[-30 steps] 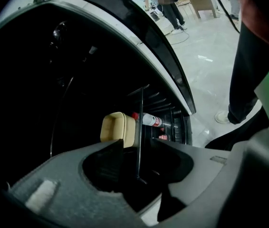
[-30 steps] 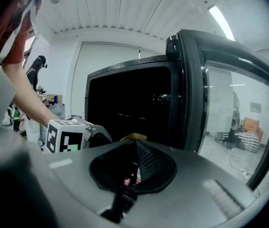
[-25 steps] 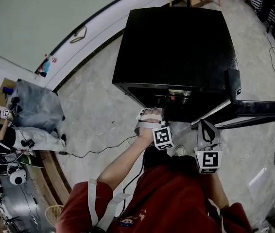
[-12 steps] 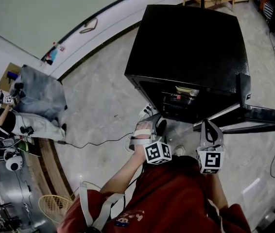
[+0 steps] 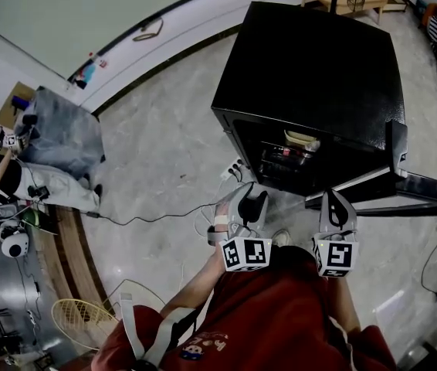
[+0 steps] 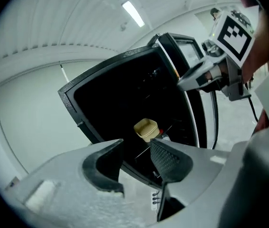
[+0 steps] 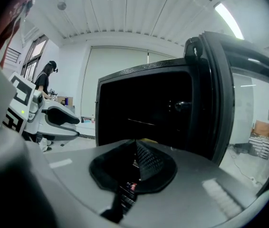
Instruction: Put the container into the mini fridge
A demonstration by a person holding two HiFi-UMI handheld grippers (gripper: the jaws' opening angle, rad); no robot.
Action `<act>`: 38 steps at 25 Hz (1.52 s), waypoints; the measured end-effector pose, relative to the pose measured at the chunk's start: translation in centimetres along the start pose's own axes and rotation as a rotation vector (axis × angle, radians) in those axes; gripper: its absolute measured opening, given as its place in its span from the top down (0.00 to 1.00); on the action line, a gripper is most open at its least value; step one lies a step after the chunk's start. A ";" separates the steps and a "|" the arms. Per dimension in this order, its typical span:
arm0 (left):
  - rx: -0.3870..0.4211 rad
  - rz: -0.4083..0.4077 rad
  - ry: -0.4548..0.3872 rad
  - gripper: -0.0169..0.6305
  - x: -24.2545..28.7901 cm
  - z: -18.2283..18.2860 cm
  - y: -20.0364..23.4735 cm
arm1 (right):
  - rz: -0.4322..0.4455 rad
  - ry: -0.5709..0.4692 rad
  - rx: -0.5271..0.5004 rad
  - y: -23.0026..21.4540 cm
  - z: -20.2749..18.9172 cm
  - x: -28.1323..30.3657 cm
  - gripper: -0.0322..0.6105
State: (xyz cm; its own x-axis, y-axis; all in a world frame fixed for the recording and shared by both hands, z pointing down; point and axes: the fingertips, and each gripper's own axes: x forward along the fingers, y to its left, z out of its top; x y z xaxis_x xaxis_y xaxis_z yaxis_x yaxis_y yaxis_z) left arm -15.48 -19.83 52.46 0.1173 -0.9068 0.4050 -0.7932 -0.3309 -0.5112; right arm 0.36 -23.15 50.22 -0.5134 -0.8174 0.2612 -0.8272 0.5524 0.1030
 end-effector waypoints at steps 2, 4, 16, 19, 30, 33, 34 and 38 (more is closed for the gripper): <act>-0.074 0.014 -0.045 0.69 -0.4 0.6 0.3 | 0.008 -0.003 -0.005 0.3 0.3 0.0 0.95; -0.160 0.028 -0.087 0.69 -0.9 1.1 0.8 | 0.014 -0.006 -0.008 0.6 0.5 -0.1 0.95; -0.611 0.078 -0.239 0.78 -3.3 1.0 4.6 | 0.009 -0.033 -0.027 1.1 1.7 -0.2 0.95; -0.585 0.099 -0.241 0.82 -3.3 1.0 5.6 | -0.001 -0.033 -0.025 1.0 1.7 -0.5 0.95; -0.540 0.124 -0.303 0.97 -3.9 2.7 7.3 | -0.007 -0.050 -0.028 1.1 3.0 -0.8 0.95; -0.514 0.118 -0.305 0.97 -3.8 3.0 7.1 | -0.003 -0.054 -0.038 1.0 3.4 -0.7 0.95; -0.507 0.111 -0.307 0.97 -3.7 3.1 7.0 | -0.002 -0.051 -0.043 0.9 3.5 -0.6 0.95; -0.497 0.087 -0.307 0.97 -3.0 3.3 6.4 | 0.001 -0.046 -0.053 0.5 3.5 -0.2 0.95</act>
State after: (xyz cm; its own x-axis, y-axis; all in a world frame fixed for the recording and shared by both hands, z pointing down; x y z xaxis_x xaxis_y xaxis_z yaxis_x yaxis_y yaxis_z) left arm -18.91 -20.05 45.46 0.1481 -0.9838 0.1012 -0.9838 -0.1570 -0.0865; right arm -0.74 -23.25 46.85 -0.5254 -0.8227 0.2171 -0.8138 0.5604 0.1538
